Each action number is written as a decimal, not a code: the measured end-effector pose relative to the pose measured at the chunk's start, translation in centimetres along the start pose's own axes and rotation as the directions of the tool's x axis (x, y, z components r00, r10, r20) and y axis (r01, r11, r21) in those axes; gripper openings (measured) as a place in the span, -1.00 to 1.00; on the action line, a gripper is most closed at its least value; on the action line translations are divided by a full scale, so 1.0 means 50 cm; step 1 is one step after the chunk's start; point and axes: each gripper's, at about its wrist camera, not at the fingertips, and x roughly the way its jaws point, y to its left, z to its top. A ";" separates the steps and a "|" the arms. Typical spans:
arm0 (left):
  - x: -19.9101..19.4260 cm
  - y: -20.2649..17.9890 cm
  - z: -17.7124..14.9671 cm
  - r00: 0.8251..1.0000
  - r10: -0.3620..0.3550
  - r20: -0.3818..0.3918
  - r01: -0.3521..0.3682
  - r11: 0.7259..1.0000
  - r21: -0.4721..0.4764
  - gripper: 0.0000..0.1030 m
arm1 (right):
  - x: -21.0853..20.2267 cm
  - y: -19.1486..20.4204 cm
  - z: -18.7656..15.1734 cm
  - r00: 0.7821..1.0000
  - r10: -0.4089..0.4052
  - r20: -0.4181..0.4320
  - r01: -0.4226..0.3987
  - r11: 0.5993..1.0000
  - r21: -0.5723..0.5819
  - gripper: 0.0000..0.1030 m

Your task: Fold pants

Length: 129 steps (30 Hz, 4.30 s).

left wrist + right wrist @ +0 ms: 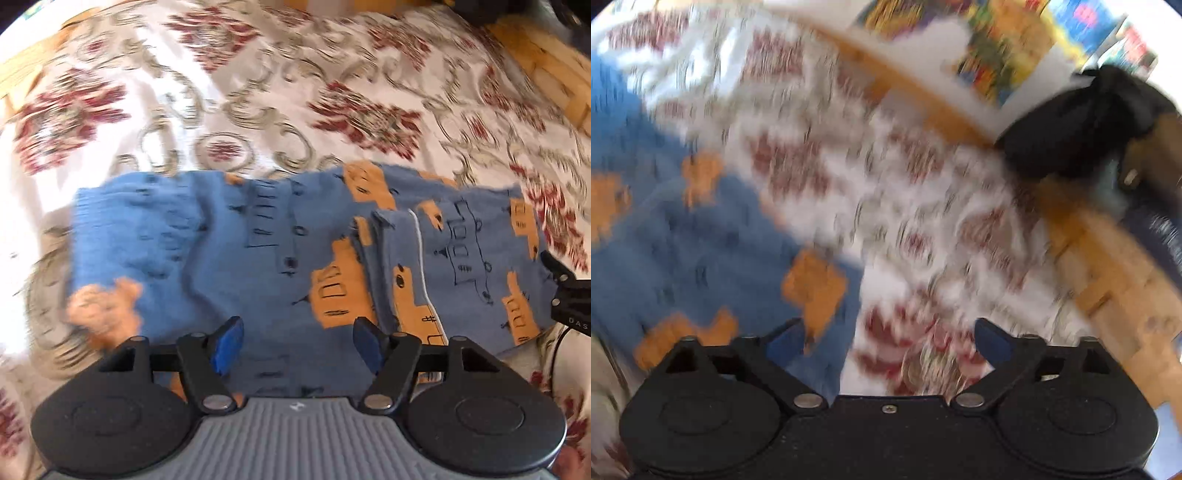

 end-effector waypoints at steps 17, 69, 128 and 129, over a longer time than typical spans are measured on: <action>-0.077 0.200 -0.045 0.962 0.108 0.250 -0.035 0.960 -0.279 0.52 | -0.088 0.306 0.032 0.956 0.088 0.281 0.028 0.922 -0.385 0.99; -0.005 -0.559 -0.100 0.923 -0.041 0.381 -0.180 0.831 0.527 -0.63 | 0.117 -0.272 -0.108 0.683 0.717 0.143 -0.611 0.451 0.651 -0.86; 0.035 -0.125 -0.073 0.990 -0.005 0.139 0.022 0.992 -0.120 0.99 | -0.016 -0.082 -0.122 0.985 0.103 -0.139 -0.051 0.941 0.335 0.98; 0.040 -0.125 -0.079 0.991 0.003 0.132 0.012 0.993 -0.116 1.00 | -0.010 -0.082 -0.129 0.980 0.120 -0.157 -0.061 0.940 0.335 0.98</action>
